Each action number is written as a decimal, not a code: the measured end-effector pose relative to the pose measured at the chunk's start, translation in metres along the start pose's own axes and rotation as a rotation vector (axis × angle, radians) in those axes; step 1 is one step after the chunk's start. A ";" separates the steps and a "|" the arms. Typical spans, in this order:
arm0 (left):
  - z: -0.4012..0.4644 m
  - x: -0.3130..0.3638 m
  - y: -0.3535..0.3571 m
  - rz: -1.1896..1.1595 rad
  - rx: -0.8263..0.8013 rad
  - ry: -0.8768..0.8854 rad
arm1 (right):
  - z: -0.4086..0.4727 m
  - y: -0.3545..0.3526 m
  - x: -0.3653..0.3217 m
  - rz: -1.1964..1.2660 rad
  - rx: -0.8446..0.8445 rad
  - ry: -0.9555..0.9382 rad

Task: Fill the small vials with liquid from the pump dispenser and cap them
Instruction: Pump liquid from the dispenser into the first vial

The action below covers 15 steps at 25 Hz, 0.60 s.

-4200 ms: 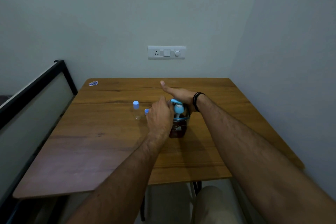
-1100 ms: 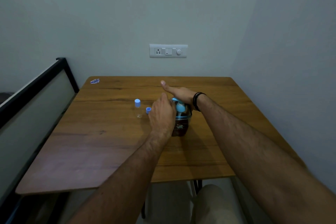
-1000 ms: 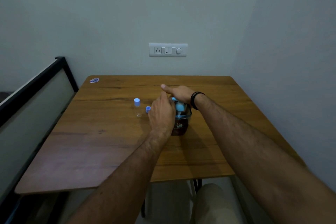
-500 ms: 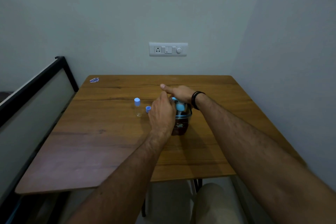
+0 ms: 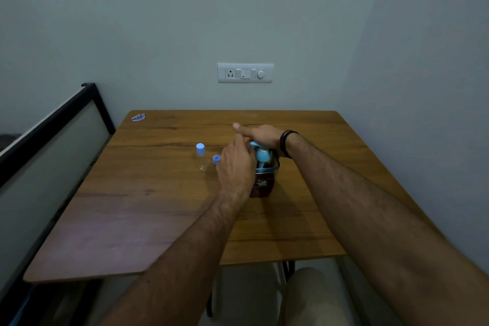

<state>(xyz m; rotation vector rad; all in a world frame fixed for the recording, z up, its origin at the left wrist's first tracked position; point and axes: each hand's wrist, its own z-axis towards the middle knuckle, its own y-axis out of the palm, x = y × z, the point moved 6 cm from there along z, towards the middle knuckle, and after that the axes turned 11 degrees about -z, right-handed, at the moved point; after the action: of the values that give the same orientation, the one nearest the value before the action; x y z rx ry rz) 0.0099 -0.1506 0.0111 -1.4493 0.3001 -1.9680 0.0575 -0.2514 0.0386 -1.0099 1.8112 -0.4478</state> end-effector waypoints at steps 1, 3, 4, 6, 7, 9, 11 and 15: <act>0.000 -0.002 0.001 0.008 -0.006 -0.011 | -0.003 0.002 0.000 0.029 -0.042 0.005; 0.000 -0.002 0.003 0.005 -0.015 -0.019 | -0.003 0.002 0.000 0.052 -0.060 -0.007; 0.000 -0.002 0.003 0.001 -0.012 -0.020 | -0.003 0.002 -0.001 0.047 -0.041 -0.017; 0.001 -0.002 0.001 -0.002 -0.005 -0.018 | -0.002 0.001 -0.002 0.005 0.021 -0.034; 0.001 -0.001 0.001 -0.006 -0.007 -0.015 | 0.000 0.000 -0.001 -0.029 0.054 -0.037; 0.001 0.000 0.001 -0.016 -0.009 -0.014 | 0.001 -0.001 -0.001 -0.051 0.065 -0.030; 0.001 -0.001 0.001 -0.014 -0.016 -0.027 | -0.001 0.000 0.001 -0.008 0.008 -0.010; -0.001 -0.001 0.001 -0.014 -0.015 -0.031 | -0.004 0.001 -0.001 0.010 -0.005 -0.026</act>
<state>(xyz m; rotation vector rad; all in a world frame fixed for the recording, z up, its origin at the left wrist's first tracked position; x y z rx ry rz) 0.0091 -0.1513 0.0097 -1.4934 0.2928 -1.9563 0.0538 -0.2505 0.0397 -1.0052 1.7940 -0.4228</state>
